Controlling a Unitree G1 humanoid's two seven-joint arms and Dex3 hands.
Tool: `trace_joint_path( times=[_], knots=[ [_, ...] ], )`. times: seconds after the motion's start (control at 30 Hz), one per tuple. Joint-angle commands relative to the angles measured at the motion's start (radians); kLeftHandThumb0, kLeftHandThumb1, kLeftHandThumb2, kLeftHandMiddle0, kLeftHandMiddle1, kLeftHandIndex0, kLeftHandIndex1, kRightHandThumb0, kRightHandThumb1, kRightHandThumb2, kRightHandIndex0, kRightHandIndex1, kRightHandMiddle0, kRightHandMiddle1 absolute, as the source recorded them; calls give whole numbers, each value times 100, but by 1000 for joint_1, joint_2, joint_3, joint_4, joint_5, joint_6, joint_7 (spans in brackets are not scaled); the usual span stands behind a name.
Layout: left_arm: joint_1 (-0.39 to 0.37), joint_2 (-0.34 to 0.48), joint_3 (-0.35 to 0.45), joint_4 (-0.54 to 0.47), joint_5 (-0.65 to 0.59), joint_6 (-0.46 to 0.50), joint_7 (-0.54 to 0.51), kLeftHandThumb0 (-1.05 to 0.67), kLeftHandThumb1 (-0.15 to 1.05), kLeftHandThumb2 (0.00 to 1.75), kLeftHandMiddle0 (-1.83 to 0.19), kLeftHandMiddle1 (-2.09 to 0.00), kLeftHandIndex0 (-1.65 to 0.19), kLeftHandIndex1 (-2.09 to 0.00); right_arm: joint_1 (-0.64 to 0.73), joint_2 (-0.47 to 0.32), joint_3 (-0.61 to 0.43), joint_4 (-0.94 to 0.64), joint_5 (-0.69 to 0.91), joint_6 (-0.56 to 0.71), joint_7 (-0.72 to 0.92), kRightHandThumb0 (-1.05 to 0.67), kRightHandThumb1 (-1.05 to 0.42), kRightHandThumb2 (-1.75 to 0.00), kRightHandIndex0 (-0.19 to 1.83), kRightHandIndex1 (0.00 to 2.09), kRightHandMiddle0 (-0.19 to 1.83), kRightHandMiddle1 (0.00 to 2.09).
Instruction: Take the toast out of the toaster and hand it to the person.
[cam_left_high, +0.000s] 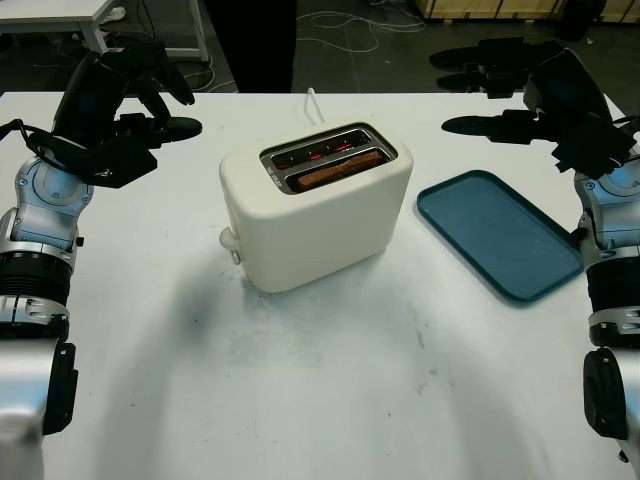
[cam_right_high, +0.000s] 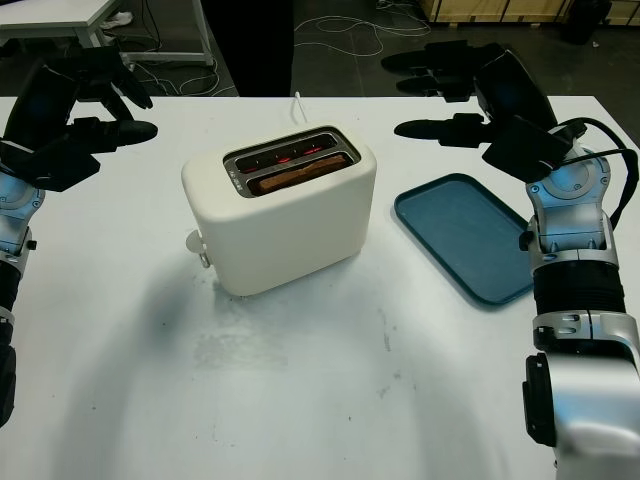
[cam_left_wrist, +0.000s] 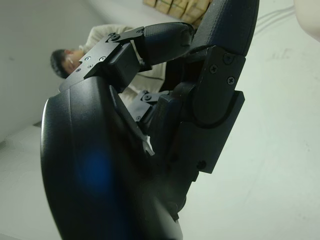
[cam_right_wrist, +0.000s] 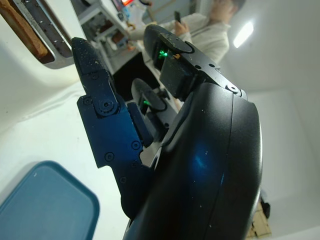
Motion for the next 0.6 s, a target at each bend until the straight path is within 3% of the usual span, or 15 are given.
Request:
trace_joint_path(
  times=[0.0,0.57],
  knots=[
    [1,9,-3,-10,5,3,5,-105,92,5,-85,-130,-66,-134,11,4,5,-7,-5,1,-10,-49,-76,0,85,0,79,0],
    [2,9,-2,-13,3,3,2,-105,92,6,-85,-129,-65,-135,10,5,6,1,-7,-2,-13,-54,-77,0,86,1,79,0]
  ],
)
